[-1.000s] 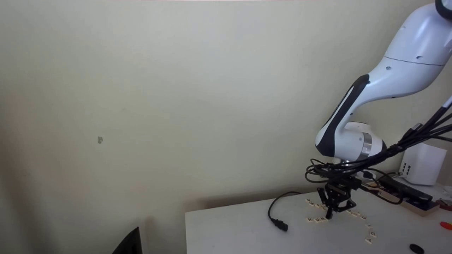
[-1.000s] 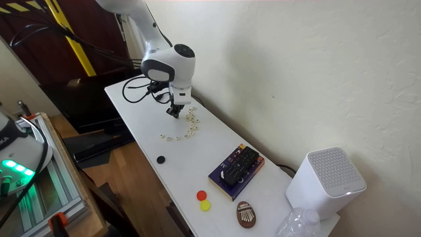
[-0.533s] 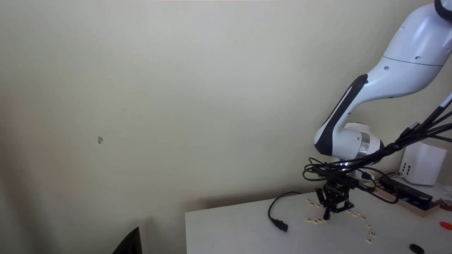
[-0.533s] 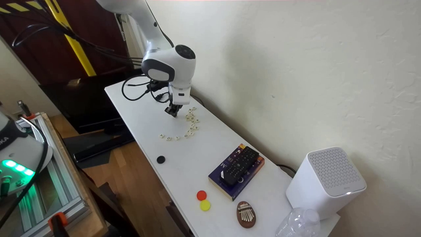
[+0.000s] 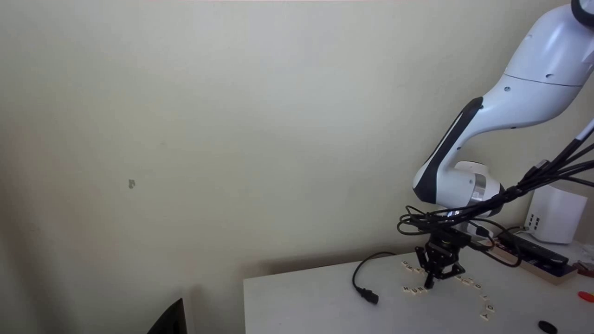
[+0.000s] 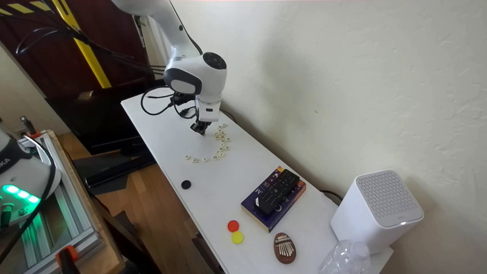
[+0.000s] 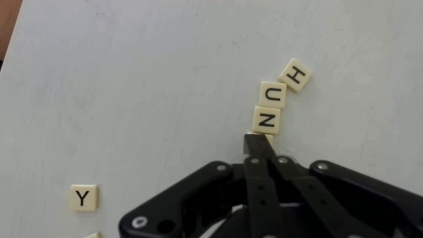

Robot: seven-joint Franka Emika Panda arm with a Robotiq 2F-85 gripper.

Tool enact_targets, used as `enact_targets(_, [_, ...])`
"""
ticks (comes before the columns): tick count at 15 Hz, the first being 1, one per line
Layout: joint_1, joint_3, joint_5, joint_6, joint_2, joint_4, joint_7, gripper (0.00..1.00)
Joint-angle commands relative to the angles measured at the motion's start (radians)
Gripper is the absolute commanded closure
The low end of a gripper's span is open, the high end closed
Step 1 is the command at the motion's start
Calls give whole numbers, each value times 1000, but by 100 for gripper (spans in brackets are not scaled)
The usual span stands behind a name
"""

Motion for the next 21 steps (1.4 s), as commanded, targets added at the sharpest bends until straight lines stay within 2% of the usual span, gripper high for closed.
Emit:
enact_targets(1, [5, 3, 58, 30, -43, -38, -21, 100])
enact_targets(6, [10, 11, 90, 50, -61, -43, -56, 100])
enact_targets(14, [116, -32, -7, 33, -46, -13, -91, 100])
enact_targets(21, [170, -43, -121, 41, -33, 5, -100, 100])
